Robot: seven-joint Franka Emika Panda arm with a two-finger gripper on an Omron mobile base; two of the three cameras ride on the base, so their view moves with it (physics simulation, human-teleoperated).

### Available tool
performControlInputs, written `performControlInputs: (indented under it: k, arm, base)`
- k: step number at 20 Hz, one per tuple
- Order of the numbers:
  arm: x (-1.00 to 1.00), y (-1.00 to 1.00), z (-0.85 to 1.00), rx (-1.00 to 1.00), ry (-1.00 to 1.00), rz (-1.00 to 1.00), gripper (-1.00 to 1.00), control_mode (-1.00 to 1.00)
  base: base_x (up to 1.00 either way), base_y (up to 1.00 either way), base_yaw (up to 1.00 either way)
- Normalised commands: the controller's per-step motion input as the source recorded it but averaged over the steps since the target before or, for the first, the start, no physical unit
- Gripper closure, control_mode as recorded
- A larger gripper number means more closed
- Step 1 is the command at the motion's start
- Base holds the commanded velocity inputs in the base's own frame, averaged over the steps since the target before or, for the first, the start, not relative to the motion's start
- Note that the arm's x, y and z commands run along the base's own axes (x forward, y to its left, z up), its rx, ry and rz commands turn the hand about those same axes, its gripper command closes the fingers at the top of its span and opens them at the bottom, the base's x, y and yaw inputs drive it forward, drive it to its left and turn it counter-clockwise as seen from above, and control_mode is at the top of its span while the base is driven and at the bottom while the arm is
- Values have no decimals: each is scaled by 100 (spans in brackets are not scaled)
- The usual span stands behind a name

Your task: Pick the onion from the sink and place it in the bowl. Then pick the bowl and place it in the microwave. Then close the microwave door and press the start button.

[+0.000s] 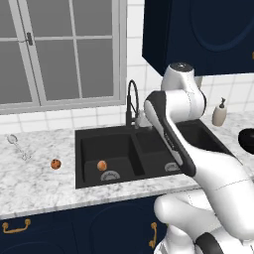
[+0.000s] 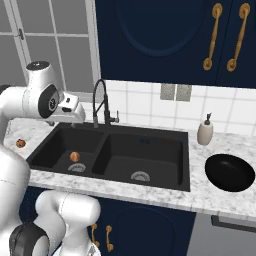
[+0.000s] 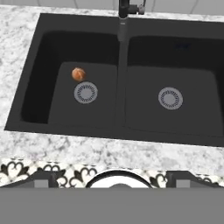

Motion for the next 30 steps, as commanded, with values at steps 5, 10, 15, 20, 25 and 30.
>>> performControlInputs:
  k: [5,10,15,20,25,30]
  arm:
    - [52,63,-46,0,8,0,-100,-100]
    - [58,50,-46,0,13,0,-100,-100]
    - [54,41,-53,0,14,0,-100,-100]
    - [38,25,-68,0,12,0,-100,-100]
    - [28,8,-71,0,10,0,-100,-100]
    - [9,2,-71,0,1,0,-100,-100]
  base:
    - [0,0,0]
    - [0,0,0]
    - [0,0,0]
    - [0,0,0]
    - [0,0,0]
    - [0,0,0]
